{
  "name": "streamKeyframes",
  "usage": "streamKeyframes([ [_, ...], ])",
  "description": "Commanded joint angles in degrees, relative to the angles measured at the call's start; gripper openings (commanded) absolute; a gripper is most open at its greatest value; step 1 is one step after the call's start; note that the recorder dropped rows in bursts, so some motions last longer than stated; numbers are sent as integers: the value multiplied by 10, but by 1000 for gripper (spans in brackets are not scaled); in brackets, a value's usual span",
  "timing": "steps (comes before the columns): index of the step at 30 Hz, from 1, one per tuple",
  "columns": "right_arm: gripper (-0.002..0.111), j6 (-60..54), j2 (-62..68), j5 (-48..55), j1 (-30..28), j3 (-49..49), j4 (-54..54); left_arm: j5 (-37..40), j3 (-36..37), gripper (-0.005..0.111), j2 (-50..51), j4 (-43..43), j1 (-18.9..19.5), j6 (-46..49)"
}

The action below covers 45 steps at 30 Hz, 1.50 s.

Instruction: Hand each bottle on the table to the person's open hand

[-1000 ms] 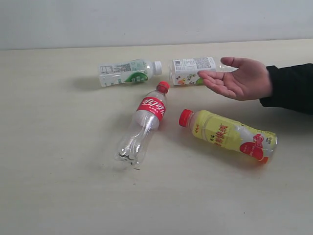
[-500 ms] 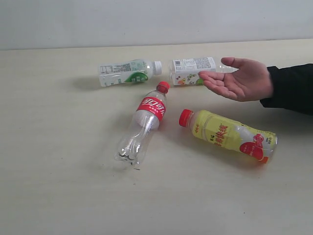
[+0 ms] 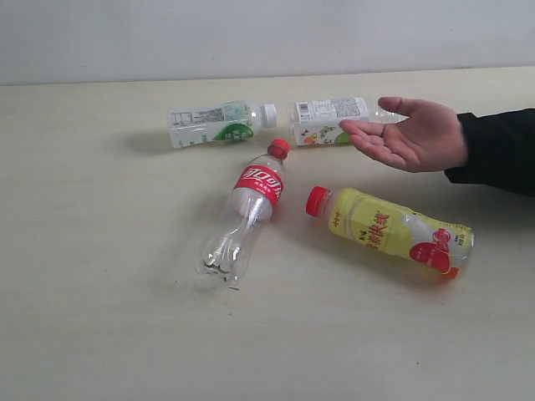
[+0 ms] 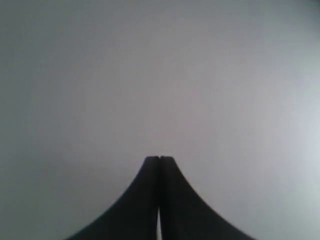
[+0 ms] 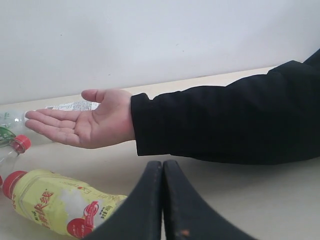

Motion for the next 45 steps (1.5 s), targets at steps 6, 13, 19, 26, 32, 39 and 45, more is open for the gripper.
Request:
streamKeyframes([
  [6, 0, 0, -3, -7, -3, 3, -5, 243, -83, 0, 371, -10, 0, -41],
  [13, 0, 0, -3, -7, -3, 3, -5, 497, -205, 0, 567, -7, -37, 23],
  [19, 0, 0, -3, -7, -3, 3, -5, 683, -312, 0, 666, -7, -142, 92],
  [26, 0, 0, -3, -6, -3, 3, -5, 750, -395, 0, 752, -7, -265, 174],
  [32, 0, 0, -3, -6, -3, 3, -5, 766, -472, 11, 817, -7, -313, 189],
  [39, 0, 0, -3, -6, -3, 3, -5, 761, -533, 64, 883, -21, -313, 179],
  [45, 0, 0, -3, -6, -3, 3, -5, 730, -536, 85, 927, -70, -313, 178],
])
